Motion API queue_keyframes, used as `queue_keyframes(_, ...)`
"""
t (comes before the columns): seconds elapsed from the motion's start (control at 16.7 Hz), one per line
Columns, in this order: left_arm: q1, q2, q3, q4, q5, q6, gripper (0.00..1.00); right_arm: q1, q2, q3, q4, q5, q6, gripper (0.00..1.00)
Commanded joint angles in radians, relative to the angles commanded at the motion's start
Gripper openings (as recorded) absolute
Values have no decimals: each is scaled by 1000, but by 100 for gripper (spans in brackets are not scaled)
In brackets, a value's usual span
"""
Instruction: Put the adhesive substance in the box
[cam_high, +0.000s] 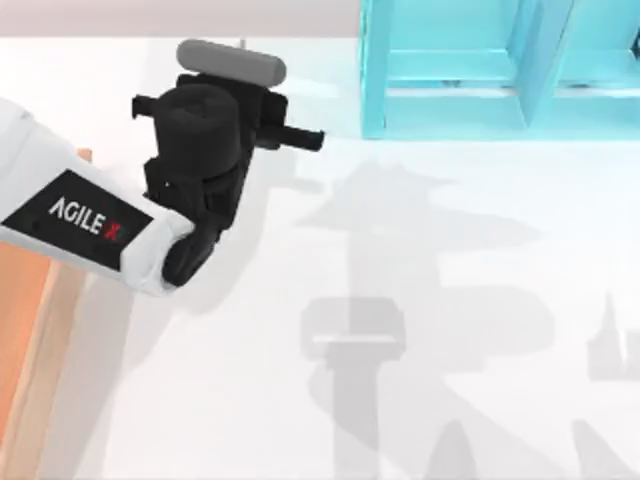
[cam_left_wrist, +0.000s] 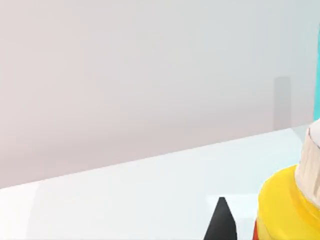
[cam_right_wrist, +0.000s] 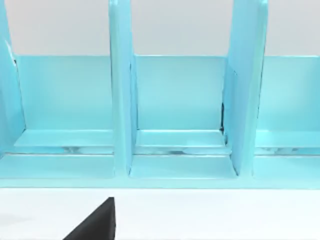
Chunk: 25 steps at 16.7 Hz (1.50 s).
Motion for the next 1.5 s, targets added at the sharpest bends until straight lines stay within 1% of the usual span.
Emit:
queue_keyframes(0.18, 93, -24, 89, -167, 190, 205, 0, 0, 0, 0, 0, 0, 0, 100)
queue_keyframes(0.42, 259, -56, 220, -460, 493, 550, 0, 0, 0, 0, 0, 0, 0, 100)
queue_keyframes(0.72, 509, -80, 362, -905, 887, 1042, 0, 0, 0, 0, 0, 0, 0, 100)
queue_keyframes(0.96, 727, -72, 425, -1300, 1169, 1447, 0, 0, 0, 0, 0, 0, 0, 100)
queue_keyframes(1.08, 836, -57, 437, -1501, 1288, 1641, 0, 0, 0, 0, 0, 0, 0, 100)
queue_keyframes(1.2, 942, -38, 435, -1695, 1389, 1822, 0, 0, 0, 0, 0, 0, 0, 100)
queue_keyframes(1.38, 1090, -5, 414, -1967, 1510, 2061, 0, 0, 0, 0, 0, 0, 0, 100)
queue_keyframes(1.5, 1179, 19, 390, -2131, 1572, 2198, 0, 0, 0, 0, 0, 0, 0, 100)
